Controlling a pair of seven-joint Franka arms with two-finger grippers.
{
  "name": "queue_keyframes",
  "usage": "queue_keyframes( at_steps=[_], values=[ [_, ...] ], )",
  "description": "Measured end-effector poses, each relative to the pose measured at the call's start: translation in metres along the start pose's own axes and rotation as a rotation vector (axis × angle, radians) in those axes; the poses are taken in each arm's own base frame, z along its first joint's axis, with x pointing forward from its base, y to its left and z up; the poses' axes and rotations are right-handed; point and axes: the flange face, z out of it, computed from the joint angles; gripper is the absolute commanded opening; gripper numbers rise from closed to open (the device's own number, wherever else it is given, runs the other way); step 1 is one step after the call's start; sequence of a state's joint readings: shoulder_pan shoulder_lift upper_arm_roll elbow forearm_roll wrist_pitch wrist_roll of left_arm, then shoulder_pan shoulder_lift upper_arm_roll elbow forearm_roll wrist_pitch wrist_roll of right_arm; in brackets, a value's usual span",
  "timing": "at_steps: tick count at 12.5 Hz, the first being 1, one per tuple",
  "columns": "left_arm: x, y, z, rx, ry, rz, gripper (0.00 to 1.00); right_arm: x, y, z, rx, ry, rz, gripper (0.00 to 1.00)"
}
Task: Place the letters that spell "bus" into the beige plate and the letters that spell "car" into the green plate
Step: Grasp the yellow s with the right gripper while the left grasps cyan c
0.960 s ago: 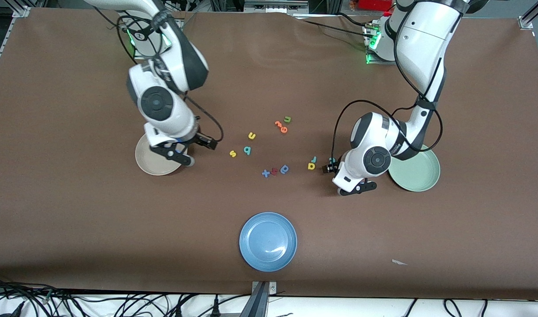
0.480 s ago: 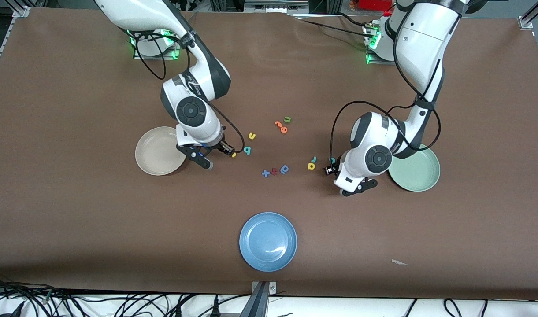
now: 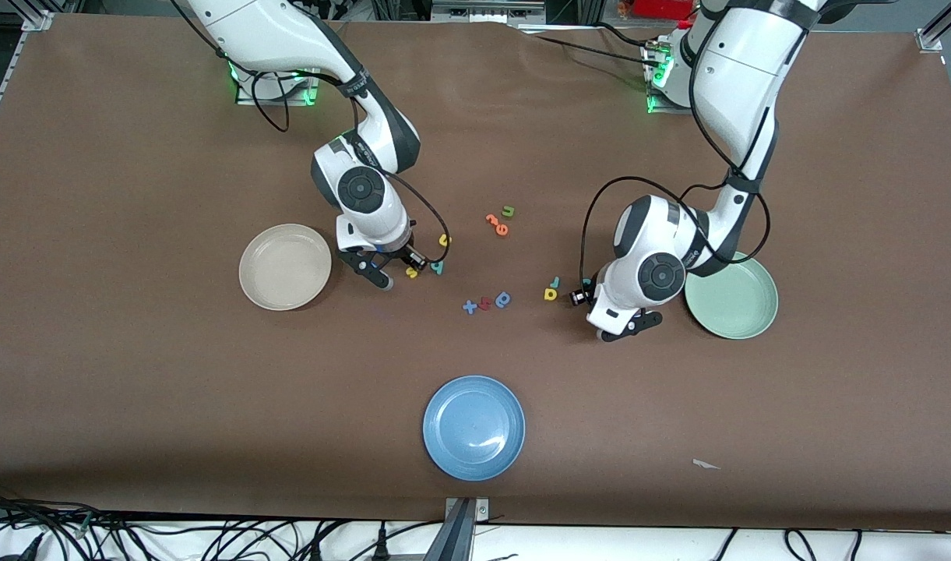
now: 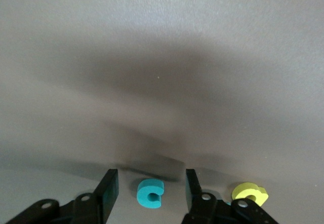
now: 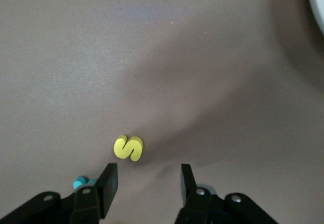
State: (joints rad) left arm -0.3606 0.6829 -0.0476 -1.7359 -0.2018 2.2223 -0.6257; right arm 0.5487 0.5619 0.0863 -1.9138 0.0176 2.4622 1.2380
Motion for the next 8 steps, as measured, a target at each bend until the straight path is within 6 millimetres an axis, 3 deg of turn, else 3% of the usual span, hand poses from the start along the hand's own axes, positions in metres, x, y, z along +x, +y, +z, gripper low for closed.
queue_keyframes(
  at_steps=[8],
  values=[
    [-0.006,0.000,0.006,0.009,-0.007,-0.003,0.49,0.005,-0.003,0.011,0.064,0.023,0.017,0.58]
  ],
)
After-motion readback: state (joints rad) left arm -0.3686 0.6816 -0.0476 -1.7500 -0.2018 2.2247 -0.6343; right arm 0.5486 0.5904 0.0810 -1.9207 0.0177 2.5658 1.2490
